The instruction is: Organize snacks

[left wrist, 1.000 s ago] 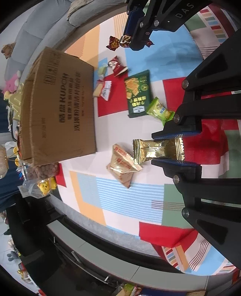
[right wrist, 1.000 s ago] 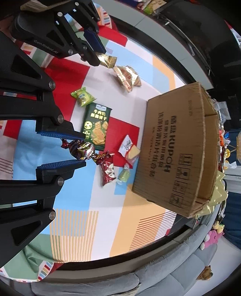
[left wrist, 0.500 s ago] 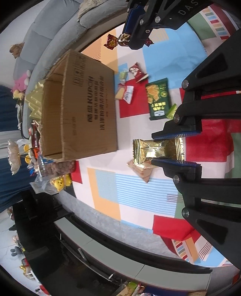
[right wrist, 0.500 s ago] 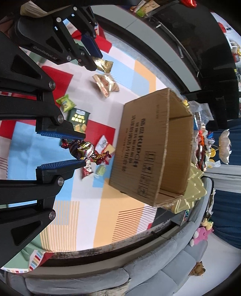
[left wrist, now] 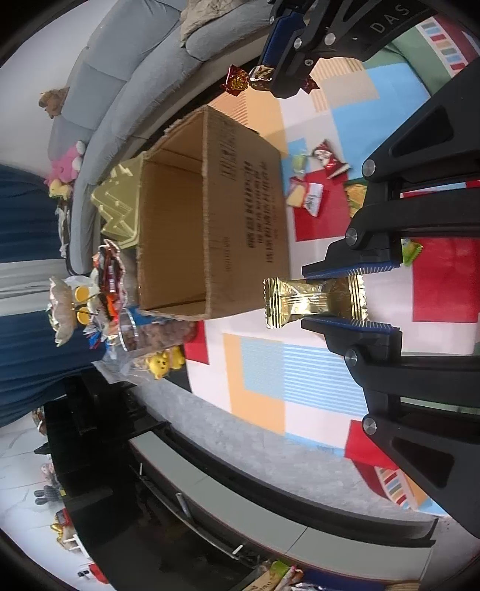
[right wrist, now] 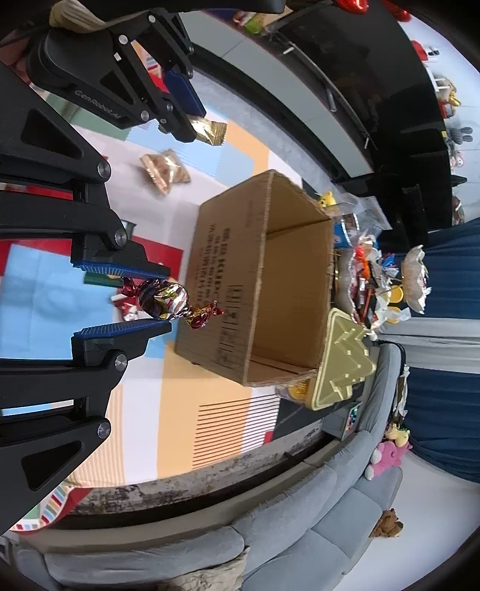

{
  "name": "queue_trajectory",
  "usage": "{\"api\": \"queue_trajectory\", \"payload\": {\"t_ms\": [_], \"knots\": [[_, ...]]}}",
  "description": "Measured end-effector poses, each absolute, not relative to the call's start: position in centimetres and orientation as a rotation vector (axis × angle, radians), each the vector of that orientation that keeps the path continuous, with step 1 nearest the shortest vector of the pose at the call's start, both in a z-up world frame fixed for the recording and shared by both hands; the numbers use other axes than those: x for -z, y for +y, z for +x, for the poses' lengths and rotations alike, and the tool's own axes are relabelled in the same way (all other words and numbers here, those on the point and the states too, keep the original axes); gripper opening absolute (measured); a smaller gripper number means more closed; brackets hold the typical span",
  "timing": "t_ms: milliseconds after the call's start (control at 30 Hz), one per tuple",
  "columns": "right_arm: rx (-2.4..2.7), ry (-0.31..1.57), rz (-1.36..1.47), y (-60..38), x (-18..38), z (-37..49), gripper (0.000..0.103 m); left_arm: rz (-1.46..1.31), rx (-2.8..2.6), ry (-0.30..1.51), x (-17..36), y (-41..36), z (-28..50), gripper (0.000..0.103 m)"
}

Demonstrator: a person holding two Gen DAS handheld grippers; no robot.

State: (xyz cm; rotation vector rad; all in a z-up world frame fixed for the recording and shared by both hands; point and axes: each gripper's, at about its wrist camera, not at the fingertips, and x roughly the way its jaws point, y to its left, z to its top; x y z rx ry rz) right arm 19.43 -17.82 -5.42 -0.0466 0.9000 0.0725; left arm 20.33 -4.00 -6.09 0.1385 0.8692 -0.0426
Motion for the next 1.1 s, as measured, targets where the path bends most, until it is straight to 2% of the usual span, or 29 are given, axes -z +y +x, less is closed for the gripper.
{"api": "queue_trajectory", "payload": {"t_ms": [633,1100], "knots": [[-0.065,0.786,-0.035,-17.9,0.4,21.7,0.023,0.122,0.060,0.763,1.2,-5.0,24.3,0.021],[-0.033,0.728,-0.041,-18.7,-1.1,25.3,0.023,0.121,0.073,0.720,-0.3,-6.0,28.1,0.021]]}}
